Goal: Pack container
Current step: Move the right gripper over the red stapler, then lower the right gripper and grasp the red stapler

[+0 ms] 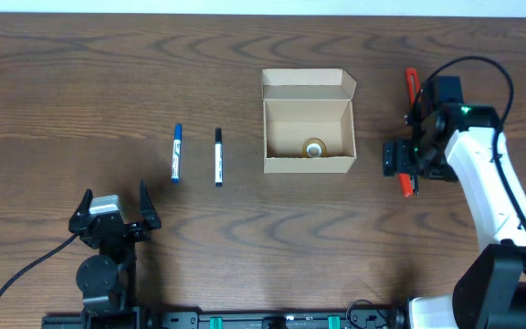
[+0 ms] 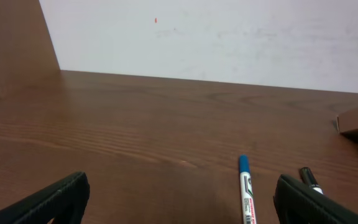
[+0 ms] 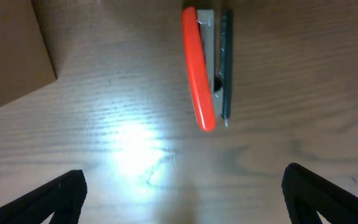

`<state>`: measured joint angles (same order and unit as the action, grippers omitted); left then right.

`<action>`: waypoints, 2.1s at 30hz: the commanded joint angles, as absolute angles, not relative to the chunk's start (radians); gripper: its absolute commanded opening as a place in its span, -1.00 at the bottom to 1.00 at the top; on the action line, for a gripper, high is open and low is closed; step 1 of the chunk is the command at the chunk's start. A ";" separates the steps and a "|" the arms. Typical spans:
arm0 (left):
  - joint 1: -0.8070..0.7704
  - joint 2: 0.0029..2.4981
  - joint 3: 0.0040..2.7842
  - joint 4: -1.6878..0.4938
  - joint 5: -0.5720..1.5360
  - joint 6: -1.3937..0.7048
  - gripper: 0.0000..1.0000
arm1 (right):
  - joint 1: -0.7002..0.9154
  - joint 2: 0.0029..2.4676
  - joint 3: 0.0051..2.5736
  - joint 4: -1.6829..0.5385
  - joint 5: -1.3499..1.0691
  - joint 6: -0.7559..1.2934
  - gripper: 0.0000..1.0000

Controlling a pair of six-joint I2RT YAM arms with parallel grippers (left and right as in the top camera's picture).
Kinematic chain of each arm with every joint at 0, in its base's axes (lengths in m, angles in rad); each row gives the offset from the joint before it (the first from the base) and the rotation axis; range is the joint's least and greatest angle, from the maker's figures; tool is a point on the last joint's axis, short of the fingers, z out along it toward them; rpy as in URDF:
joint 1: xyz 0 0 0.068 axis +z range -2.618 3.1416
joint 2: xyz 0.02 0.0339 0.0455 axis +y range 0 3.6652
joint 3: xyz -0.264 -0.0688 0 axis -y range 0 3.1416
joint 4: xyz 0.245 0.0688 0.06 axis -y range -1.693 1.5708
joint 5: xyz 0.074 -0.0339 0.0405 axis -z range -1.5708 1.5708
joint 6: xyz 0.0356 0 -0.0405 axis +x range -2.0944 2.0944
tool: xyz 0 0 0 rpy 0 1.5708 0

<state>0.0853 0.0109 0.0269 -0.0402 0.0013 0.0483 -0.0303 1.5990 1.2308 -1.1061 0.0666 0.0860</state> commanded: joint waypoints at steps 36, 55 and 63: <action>0.091 0.004 0.005 -0.076 -0.003 0.038 0.91 | -0.162 1.841 1.217 -0.844 -0.052 -0.175 0.98; 0.091 0.004 0.005 -0.076 -0.003 0.038 0.90 | -0.163 1.853 1.146 -0.767 -0.053 -0.168 0.99; 0.091 0.004 0.005 -0.076 -0.003 0.038 0.90 | -0.163 1.853 1.118 -0.720 -0.053 -0.150 0.98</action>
<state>0.0853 0.0109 0.0269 -0.0402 0.0010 0.0483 -0.1577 1.8423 1.1225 -0.7292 -0.0528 -0.1719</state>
